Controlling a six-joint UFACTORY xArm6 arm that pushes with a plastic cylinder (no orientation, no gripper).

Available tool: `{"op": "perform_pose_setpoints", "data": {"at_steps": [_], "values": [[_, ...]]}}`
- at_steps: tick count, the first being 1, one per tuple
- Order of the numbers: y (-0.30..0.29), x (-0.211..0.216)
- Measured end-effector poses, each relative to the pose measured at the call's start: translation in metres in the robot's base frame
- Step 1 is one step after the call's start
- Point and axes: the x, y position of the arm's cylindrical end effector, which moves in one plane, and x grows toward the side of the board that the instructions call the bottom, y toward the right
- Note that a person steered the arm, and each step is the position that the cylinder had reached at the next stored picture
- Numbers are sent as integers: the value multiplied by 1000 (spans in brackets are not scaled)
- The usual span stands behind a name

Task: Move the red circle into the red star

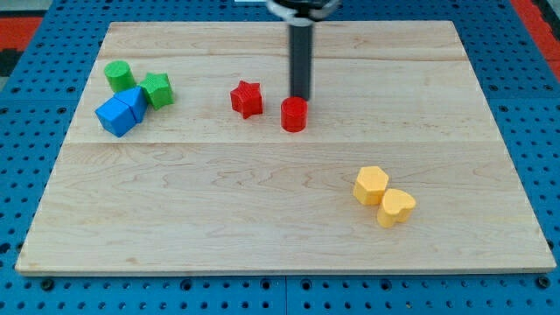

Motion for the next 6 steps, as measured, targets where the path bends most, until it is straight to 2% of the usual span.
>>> {"op": "perform_pose_setpoints", "data": {"at_steps": [1, 2, 3, 4, 5, 6], "values": [[30, 1], [59, 40], [-6, 60], [-54, 28], [-19, 44], [55, 46]]}}
